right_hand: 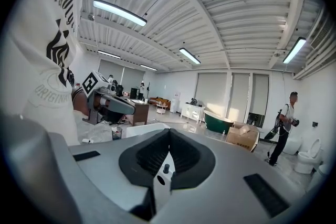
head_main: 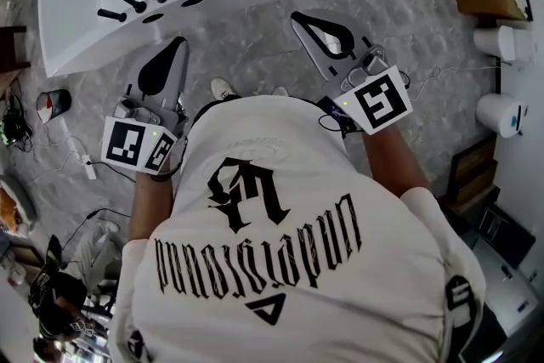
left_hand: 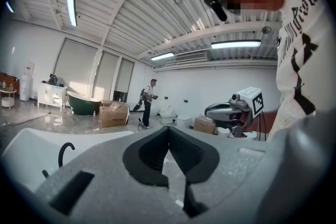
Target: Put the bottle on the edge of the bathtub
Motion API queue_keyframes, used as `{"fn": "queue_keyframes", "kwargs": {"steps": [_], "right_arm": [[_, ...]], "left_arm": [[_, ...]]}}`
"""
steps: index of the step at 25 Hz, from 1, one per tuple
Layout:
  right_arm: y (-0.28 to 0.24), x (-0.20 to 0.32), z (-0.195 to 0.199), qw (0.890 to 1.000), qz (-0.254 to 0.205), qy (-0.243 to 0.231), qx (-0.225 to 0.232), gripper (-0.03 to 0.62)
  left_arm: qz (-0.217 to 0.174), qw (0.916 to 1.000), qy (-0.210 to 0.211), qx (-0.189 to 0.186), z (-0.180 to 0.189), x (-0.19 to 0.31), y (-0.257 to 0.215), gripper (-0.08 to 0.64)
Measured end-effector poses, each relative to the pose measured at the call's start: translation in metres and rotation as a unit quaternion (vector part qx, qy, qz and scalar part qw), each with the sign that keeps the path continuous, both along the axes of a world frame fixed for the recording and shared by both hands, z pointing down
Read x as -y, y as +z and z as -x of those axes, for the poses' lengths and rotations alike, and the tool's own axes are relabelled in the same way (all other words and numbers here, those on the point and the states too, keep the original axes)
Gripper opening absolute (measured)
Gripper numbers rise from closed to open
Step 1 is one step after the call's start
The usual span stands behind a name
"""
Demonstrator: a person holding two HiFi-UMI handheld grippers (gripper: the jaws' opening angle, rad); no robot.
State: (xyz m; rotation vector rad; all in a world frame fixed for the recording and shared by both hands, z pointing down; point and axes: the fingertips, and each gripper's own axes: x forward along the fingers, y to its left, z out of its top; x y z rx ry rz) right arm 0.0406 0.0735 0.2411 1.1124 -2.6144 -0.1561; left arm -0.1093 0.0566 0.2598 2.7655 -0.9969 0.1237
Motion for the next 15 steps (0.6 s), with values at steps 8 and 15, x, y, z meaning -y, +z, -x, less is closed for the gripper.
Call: {"fn": "queue_keyframes", "kwargs": {"steps": [8, 15], "right_arm": [[0.004, -0.052, -0.061, 1.0, 0.012, -0.019, 0.011, 0.014], [0.01, -0.097, -0.1, 0.999, 0.024, -0.032, 0.026, 0.014]], "left_arm": [[-0.005, 0.9998, -0.015, 0.012, -0.06, -0.051, -0.005, 0.015], [-0.006, 0.9995, -0.028, 0.015, -0.097, -0.096, -0.004, 0.015]]}}
